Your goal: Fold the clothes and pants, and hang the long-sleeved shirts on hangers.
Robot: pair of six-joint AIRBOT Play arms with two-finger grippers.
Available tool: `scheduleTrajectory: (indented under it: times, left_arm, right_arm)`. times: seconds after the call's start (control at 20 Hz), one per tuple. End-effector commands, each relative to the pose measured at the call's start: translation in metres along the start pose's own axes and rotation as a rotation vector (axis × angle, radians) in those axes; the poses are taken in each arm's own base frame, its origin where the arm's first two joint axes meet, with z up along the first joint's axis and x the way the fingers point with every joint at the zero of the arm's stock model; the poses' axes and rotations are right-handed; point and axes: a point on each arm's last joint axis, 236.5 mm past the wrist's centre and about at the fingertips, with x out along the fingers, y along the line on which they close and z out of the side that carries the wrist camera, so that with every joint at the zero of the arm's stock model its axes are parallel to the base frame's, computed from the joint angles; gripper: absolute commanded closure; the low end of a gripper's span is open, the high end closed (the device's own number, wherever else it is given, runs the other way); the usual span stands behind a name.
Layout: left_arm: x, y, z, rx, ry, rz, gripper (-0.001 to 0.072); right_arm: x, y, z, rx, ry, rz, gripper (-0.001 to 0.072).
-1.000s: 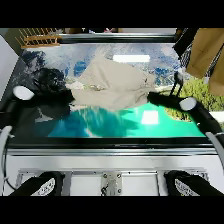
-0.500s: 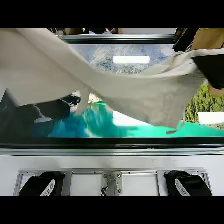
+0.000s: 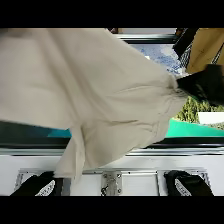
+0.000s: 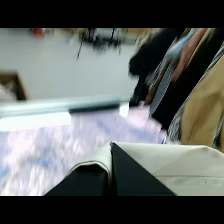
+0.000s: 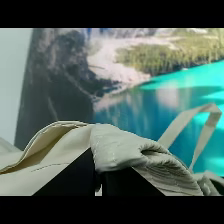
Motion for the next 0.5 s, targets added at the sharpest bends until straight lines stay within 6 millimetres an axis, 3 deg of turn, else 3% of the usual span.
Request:
scheduleTrajectory:
  times: [0.0, 0.1, 0.2, 0.3, 0.45]
  left_arm:
    - [0.116, 0.063, -0.111, -0.095, 0.320, 0.054, 0.0705]
    - [0.169, 0.097, -0.178, -0.150, 0.452, 0.085, 0.0704]
    - [0.206, 0.131, -0.232, -0.202, 0.525, 0.121, 0.0704]
    - [0.225, 0.154, -0.258, -0.247, 0.540, 0.143, 0.0704]
    - [0.228, 0.160, -0.269, -0.347, 0.555, 0.115, 0.0704]
  right_arm:
    - [0.082, -0.072, 0.006, 0.037, 0.182, -0.188, 0.0693]
    - [0.141, -0.110, 0.017, 0.071, 0.229, -0.236, 0.0693]
    - [0.195, -0.144, 0.032, 0.122, 0.209, -0.259, 0.0693]
    - [0.235, -0.170, 0.048, 0.127, 0.157, -0.263, 0.0693]
    - [0.255, -0.187, 0.057, 0.102, 0.125, -0.273, 0.0693]
